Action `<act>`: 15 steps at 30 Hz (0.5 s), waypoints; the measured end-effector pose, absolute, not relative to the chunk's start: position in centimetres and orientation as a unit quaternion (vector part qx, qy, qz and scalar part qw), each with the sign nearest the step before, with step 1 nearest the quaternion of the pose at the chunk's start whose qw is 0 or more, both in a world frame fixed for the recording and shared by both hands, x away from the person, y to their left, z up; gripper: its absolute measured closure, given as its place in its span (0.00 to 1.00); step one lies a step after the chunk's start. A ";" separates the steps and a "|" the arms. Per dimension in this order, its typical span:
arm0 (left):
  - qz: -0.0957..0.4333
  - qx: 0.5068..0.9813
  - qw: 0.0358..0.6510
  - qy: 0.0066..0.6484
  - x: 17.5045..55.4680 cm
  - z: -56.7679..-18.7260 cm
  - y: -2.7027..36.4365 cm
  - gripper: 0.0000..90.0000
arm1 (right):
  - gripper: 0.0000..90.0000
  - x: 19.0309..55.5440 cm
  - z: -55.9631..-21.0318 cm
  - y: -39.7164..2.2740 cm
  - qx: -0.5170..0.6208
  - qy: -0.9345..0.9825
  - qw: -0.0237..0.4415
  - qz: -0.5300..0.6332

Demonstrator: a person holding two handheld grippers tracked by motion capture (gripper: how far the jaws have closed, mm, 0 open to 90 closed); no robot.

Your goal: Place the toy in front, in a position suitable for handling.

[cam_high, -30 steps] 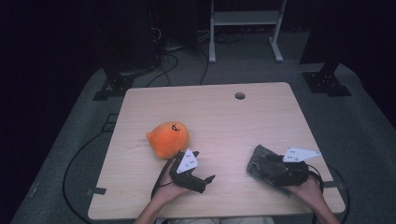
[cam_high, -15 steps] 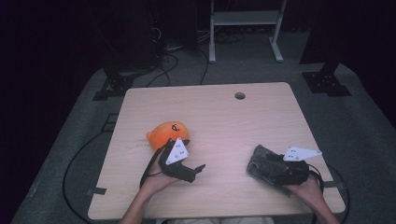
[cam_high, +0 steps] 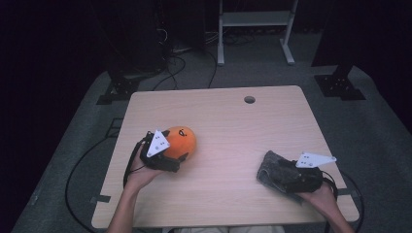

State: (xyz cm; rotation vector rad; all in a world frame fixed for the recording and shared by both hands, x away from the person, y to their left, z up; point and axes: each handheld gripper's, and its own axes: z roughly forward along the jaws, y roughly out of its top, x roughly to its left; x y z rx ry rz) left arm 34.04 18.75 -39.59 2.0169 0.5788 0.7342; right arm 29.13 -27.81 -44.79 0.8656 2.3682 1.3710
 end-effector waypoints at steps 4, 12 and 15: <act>0.301 0.809 0.441 0.246 35.3 -39.3 19.9 0.03 | 0.30 29.0 -44.8 -27.4 0.294 0.821 0.134 0.471; 0.280 0.812 0.428 0.283 37.5 -41.4 20.4 0.03 | 0.30 28.8 -44.7 -27.0 0.287 0.823 0.131 0.472; 0.261 0.819 0.415 0.296 38.2 -42.1 20.3 0.03 | 0.30 28.8 -44.6 -27.0 0.284 0.822 0.131 0.476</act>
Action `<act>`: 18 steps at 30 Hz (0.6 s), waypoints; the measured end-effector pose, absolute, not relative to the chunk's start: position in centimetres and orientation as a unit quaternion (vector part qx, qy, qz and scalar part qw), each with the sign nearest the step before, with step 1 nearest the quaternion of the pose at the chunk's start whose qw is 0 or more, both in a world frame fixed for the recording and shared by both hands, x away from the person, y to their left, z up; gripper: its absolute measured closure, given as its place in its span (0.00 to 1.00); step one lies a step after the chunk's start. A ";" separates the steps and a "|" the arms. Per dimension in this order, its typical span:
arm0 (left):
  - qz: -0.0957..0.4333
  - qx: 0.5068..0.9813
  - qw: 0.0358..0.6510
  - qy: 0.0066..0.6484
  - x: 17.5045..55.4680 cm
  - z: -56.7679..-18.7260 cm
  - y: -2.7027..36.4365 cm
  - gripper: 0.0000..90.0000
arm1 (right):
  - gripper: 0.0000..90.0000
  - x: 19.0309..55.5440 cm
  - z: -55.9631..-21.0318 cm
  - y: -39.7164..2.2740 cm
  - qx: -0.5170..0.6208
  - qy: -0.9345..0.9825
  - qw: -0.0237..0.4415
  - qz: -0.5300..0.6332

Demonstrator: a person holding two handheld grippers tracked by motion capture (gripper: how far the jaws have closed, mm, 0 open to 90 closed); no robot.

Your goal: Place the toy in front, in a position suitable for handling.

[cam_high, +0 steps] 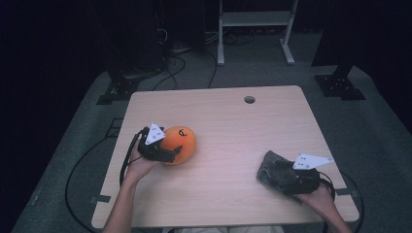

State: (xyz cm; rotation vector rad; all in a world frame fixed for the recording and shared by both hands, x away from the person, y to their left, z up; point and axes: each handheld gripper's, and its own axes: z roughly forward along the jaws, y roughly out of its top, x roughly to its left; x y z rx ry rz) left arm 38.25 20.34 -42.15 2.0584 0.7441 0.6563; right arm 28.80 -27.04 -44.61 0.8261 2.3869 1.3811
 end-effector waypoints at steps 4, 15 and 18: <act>0.240 0.824 0.405 0.316 39.0 -42.9 20.1 0.03 | 0.30 28.8 -44.5 -27.0 0.282 0.823 0.130 0.476; 0.238 0.816 0.409 0.334 38.8 -43.9 20.3 0.13 | 0.31 28.6 -44.5 -27.0 0.275 0.826 0.131 0.475; 0.243 0.818 0.404 0.328 38.5 -43.7 20.1 0.23 | 0.31 28.7 -44.4 -27.1 0.275 0.824 0.130 0.477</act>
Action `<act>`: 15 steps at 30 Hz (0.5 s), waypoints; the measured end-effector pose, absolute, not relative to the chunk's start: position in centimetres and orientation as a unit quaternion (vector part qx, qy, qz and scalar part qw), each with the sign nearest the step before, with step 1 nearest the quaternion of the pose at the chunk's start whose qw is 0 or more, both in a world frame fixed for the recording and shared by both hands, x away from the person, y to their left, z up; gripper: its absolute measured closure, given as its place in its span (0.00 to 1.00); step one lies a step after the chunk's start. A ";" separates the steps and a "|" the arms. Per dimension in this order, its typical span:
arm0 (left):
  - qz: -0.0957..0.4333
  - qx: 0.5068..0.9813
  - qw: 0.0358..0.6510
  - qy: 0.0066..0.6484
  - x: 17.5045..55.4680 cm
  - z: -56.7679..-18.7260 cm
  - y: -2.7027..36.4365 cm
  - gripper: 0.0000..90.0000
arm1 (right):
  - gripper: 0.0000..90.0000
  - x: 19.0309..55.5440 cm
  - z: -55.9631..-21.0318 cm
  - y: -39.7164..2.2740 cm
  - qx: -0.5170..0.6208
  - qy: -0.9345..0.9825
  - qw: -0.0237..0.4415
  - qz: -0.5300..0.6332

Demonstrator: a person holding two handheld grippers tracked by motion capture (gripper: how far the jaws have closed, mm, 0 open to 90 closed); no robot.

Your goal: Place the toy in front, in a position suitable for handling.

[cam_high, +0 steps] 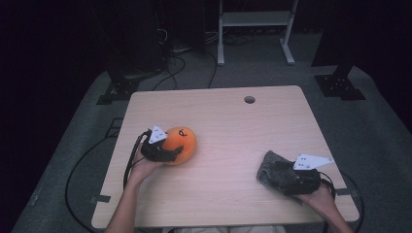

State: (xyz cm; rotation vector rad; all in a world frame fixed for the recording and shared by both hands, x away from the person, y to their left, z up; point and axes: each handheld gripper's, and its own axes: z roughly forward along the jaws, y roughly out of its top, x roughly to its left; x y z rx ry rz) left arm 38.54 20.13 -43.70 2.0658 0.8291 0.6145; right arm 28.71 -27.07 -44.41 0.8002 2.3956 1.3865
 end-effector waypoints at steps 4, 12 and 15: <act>0.240 0.827 0.401 0.313 38.4 -43.3 20.2 0.33 | 0.31 28.8 -44.4 -27.2 0.278 0.822 0.127 0.480; 0.225 0.817 0.433 0.308 38.2 -41.9 20.4 0.44 | 0.31 28.6 -44.3 -27.8 0.280 0.819 0.129 0.485; 0.224 0.816 0.443 0.297 38.0 -41.4 19.8 0.44 | 0.31 28.6 -44.4 -28.0 0.282 0.820 0.127 0.482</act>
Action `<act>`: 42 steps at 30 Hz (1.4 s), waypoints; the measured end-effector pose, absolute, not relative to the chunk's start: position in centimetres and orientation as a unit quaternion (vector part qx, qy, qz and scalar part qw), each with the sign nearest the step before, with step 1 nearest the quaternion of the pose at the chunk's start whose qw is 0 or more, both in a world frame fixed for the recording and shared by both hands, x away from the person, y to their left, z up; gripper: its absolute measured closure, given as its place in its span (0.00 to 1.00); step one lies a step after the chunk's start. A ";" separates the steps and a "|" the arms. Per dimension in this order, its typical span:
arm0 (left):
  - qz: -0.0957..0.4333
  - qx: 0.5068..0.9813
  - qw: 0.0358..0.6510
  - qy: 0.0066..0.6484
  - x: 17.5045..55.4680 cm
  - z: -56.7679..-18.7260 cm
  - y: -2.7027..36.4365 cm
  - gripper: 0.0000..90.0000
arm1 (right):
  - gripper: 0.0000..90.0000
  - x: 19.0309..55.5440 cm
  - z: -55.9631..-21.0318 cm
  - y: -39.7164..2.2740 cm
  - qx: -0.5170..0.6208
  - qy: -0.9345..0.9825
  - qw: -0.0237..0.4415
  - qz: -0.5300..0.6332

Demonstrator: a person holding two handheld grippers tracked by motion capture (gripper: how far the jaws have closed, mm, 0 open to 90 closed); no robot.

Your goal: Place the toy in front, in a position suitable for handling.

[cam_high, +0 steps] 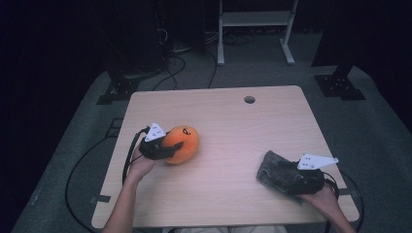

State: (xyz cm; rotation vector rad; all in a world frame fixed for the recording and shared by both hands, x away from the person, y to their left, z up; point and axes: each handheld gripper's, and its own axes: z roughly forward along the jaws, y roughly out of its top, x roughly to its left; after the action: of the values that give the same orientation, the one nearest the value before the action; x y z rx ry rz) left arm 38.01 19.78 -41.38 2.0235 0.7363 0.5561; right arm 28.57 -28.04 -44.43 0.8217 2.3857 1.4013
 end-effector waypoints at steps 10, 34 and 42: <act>0.224 0.812 0.484 0.236 36.7 -37.7 16.1 0.44 | 0.31 28.1 -44.3 -28.8 0.293 0.812 0.139 0.486; 0.150 0.861 0.470 0.122 32.2 -40.1 5.6 0.40 | 0.31 28.7 -44.3 -30.4 0.321 0.802 0.168 0.474; 0.136 0.874 0.452 0.118 31.2 -42.3 5.0 0.30 | 0.31 28.8 -44.5 -30.4 0.326 0.805 0.166 0.466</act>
State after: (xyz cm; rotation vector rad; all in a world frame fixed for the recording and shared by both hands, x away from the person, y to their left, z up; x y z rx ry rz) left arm 31.23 4.95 -42.35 2.1589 0.2914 0.3363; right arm 28.81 -30.39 -44.49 0.9283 2.2922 1.3280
